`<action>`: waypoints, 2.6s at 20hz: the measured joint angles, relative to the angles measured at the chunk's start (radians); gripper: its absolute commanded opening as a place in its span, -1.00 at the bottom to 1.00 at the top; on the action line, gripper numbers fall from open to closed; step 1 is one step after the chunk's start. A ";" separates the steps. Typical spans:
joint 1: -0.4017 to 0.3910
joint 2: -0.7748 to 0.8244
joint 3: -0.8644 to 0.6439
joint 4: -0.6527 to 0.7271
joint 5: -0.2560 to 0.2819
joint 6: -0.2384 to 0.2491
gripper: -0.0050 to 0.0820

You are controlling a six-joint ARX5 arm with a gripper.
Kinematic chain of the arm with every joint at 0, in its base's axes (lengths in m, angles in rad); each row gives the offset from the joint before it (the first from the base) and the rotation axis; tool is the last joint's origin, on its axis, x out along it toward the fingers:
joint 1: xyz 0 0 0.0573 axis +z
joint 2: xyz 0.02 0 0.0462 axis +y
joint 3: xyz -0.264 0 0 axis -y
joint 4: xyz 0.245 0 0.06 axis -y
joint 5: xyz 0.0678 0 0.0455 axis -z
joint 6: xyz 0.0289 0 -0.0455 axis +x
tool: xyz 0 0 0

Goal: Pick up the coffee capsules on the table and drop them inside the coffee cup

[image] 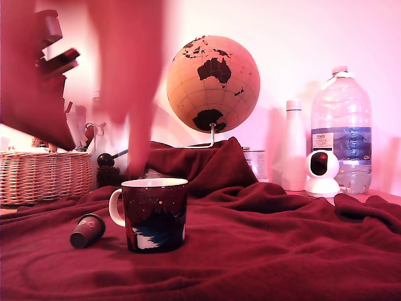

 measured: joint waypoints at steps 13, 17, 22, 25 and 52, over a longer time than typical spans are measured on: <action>-0.062 0.000 -0.100 0.164 -0.010 0.002 -0.93; -0.066 0.000 -0.100 0.178 0.003 0.002 -0.93; -0.066 0.000 -0.100 0.228 0.014 0.002 -0.91; -0.066 -0.029 -0.131 0.267 -0.006 0.002 -0.91; -0.073 -0.307 -0.381 0.359 -0.089 -0.119 0.63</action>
